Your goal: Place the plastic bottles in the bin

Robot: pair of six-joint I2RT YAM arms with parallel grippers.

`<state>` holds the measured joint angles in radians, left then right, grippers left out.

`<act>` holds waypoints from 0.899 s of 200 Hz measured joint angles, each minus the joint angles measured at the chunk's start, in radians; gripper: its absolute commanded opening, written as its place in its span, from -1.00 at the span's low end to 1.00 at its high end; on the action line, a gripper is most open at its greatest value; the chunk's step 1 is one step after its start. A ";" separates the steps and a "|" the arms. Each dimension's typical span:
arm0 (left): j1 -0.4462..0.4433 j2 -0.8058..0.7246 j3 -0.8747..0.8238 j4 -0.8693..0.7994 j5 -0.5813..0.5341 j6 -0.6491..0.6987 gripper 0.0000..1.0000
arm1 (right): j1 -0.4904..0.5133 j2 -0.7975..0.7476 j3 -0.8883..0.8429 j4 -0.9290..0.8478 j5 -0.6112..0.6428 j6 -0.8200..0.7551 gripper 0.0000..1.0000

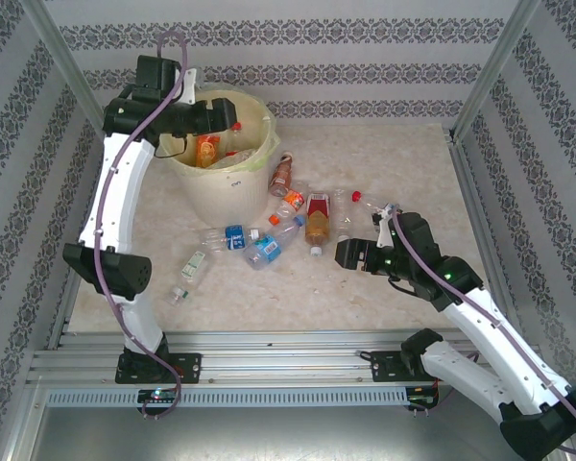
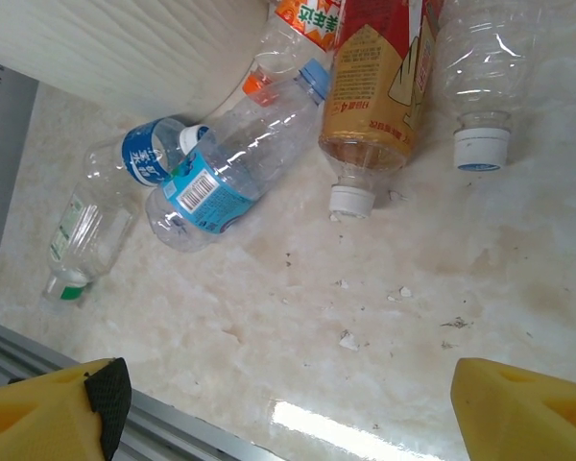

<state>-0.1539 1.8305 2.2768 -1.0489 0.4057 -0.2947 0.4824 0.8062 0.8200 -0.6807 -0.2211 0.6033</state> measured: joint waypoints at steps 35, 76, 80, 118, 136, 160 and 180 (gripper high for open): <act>-0.073 -0.142 -0.100 0.001 0.002 0.019 1.00 | -0.018 0.056 0.000 0.002 0.016 -0.011 0.62; -0.191 -0.310 -0.269 0.037 -0.022 0.061 1.00 | -0.036 0.150 0.011 0.003 0.047 -0.043 0.47; -0.205 -0.325 -0.292 0.047 -0.026 0.064 1.00 | -0.039 0.161 0.014 0.003 0.053 -0.049 0.46; -0.341 -0.450 -0.500 0.122 -0.046 0.074 1.00 | -0.068 0.253 0.034 0.012 0.095 -0.074 0.36; -0.396 -0.486 -0.579 0.162 -0.051 0.066 1.00 | -0.075 0.288 0.034 0.030 0.106 -0.082 0.32; -0.455 -0.531 -0.703 0.237 -0.060 0.034 1.00 | -0.083 0.336 0.034 0.058 0.115 -0.088 0.28; -0.506 -0.570 -0.842 0.330 -0.067 -0.006 1.00 | -0.089 0.376 0.034 0.082 0.123 -0.092 0.25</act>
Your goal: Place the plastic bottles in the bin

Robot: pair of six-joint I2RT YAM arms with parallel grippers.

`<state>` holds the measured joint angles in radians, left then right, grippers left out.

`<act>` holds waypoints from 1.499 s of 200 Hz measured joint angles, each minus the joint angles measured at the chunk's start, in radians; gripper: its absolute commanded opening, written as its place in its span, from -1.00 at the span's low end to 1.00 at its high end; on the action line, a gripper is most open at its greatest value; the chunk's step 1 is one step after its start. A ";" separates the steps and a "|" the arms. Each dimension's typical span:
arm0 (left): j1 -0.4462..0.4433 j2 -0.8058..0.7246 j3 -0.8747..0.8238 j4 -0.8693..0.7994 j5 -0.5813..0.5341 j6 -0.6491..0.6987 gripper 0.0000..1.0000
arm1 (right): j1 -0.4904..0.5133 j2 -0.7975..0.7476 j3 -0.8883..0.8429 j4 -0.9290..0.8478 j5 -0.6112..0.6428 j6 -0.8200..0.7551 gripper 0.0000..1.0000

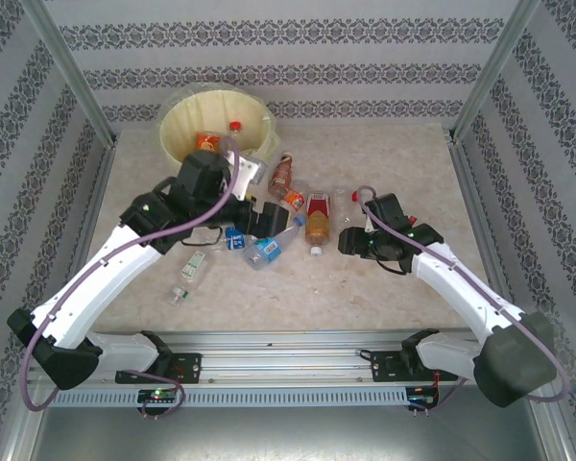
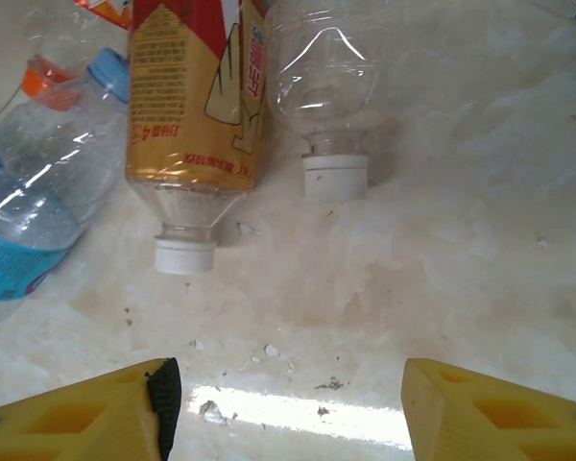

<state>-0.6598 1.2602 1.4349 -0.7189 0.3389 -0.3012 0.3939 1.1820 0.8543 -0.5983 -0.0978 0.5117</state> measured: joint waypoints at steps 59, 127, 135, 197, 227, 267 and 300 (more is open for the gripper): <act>-0.086 -0.018 -0.213 0.197 -0.003 -0.106 1.00 | -0.019 0.131 0.001 0.070 0.005 -0.002 0.18; -0.096 -0.011 -0.334 0.339 -0.001 -0.217 1.00 | -0.032 0.246 0.014 0.133 0.005 0.001 0.11; -0.098 -0.011 -0.338 0.348 -0.002 -0.225 1.00 | -0.032 0.257 0.019 0.141 0.005 0.001 0.10; -0.100 0.000 -0.345 0.397 0.001 -0.252 1.00 | -0.039 0.344 0.041 0.187 0.008 0.005 0.10; -0.102 0.016 -0.345 0.414 0.005 -0.263 1.00 | -0.039 0.387 0.052 0.201 0.009 0.008 0.08; -0.115 0.048 -0.345 0.417 0.019 -0.272 1.00 | -0.045 0.447 0.054 0.228 0.009 0.013 0.04; -0.119 0.052 -0.345 0.420 0.022 -0.277 1.00 | -0.045 0.472 0.054 0.248 0.009 0.016 0.01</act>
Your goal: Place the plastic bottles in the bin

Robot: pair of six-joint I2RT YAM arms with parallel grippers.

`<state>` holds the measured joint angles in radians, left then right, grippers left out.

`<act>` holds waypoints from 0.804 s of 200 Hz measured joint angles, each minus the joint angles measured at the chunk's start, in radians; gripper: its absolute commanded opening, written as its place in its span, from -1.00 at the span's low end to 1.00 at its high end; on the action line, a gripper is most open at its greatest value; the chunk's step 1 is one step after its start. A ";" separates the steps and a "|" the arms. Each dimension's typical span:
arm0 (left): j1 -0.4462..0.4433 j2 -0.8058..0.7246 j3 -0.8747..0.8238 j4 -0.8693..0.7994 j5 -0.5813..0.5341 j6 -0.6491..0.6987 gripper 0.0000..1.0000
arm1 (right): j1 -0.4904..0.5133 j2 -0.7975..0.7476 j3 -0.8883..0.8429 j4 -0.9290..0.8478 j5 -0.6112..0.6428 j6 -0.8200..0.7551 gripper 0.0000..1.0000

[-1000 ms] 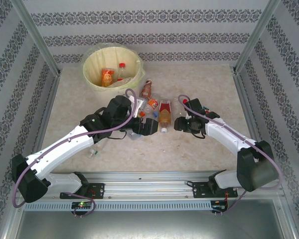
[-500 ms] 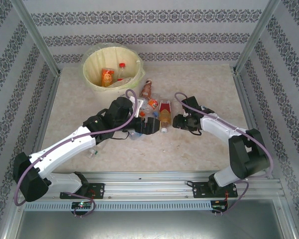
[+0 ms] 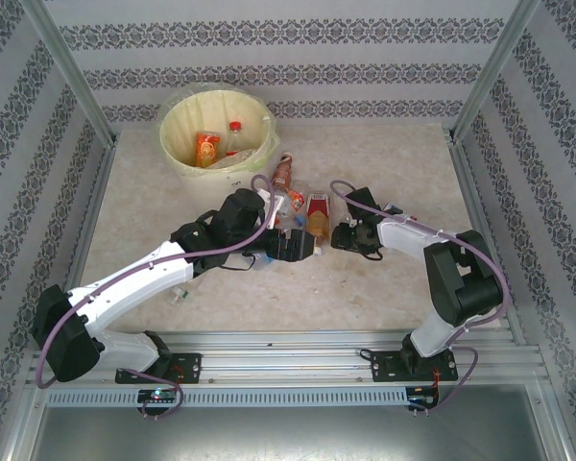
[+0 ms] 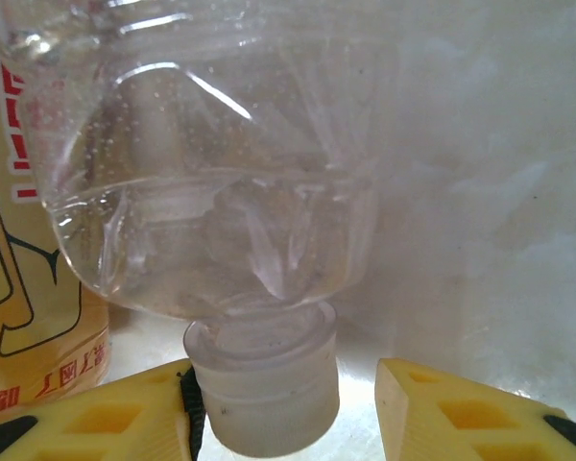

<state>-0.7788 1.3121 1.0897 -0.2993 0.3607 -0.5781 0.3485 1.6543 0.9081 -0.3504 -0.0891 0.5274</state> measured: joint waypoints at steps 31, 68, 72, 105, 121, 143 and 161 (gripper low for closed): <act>-0.001 0.007 -0.005 0.014 0.005 -0.008 1.00 | 0.000 0.018 0.000 0.018 0.000 0.000 -0.05; -0.008 0.014 -0.019 0.022 0.005 -0.016 1.00 | 0.000 0.023 0.000 0.031 -0.001 -0.004 -0.14; -0.008 0.015 -0.019 0.022 0.004 -0.018 1.00 | 0.000 0.023 0.000 0.033 -0.001 -0.004 -0.16; -0.008 0.029 -0.019 0.023 0.005 -0.046 1.00 | 0.000 0.013 -0.001 0.042 -0.001 -0.019 -0.27; -0.008 0.033 -0.021 0.023 0.004 -0.063 1.00 | 0.000 -0.012 -0.007 0.042 -0.001 -0.032 -0.30; -0.008 0.036 -0.022 0.024 0.004 -0.087 1.00 | 0.000 -0.067 -0.030 0.041 -0.001 -0.049 -0.32; -0.008 0.042 -0.022 0.026 0.004 -0.111 1.00 | 0.000 -0.120 -0.054 0.036 -0.003 -0.063 -0.34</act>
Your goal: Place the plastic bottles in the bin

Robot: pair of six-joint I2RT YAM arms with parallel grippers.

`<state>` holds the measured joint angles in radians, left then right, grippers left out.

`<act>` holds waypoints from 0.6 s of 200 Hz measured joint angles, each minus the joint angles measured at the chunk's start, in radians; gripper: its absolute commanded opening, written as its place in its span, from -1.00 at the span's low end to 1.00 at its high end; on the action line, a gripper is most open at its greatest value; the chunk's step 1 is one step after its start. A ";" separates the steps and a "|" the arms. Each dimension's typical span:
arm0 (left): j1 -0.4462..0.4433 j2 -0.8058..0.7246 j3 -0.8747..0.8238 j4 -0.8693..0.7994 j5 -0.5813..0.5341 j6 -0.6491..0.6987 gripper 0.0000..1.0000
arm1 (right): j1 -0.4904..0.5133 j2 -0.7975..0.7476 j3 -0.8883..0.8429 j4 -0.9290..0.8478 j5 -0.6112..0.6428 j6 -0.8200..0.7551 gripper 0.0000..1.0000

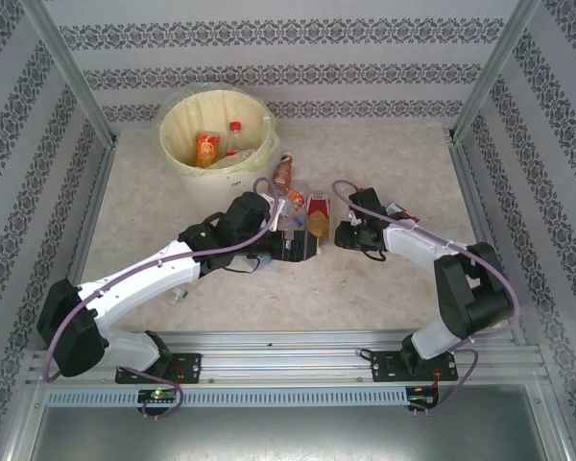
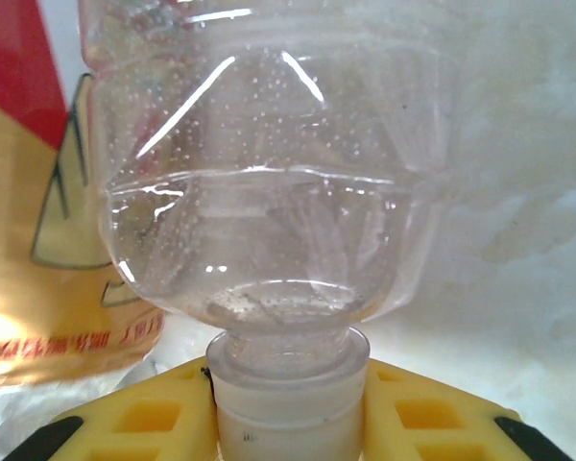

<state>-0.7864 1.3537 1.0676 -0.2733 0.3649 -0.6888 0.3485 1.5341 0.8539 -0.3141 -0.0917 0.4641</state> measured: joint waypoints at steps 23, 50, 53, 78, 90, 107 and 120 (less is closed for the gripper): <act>0.000 0.016 -0.002 0.027 0.000 -0.033 1.00 | 0.000 -0.081 -0.026 -0.013 -0.008 -0.009 -0.36; 0.001 0.036 -0.014 0.080 0.000 -0.088 1.00 | 0.001 -0.199 -0.062 -0.040 -0.026 -0.019 -0.40; 0.001 0.038 -0.017 0.089 0.000 -0.095 1.00 | 0.001 -0.213 -0.064 -0.045 -0.029 -0.019 -0.40; 0.001 0.061 -0.034 0.162 0.001 -0.138 1.00 | 0.015 -0.313 -0.080 -0.082 -0.056 -0.019 -0.41; 0.001 0.079 -0.034 0.202 0.002 -0.155 1.00 | 0.028 -0.358 -0.085 -0.095 -0.077 -0.018 -0.43; 0.001 0.105 -0.034 0.261 0.006 -0.172 1.00 | 0.048 -0.418 -0.092 -0.117 -0.109 -0.012 -0.44; 0.003 0.121 -0.034 0.300 0.010 -0.185 1.00 | 0.056 -0.459 -0.095 -0.137 -0.134 -0.003 -0.44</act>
<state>-0.7834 1.4750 1.0336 0.0269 0.3752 -0.8734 0.4042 1.0752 0.7593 -0.4507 -0.2256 0.4610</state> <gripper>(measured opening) 0.999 0.317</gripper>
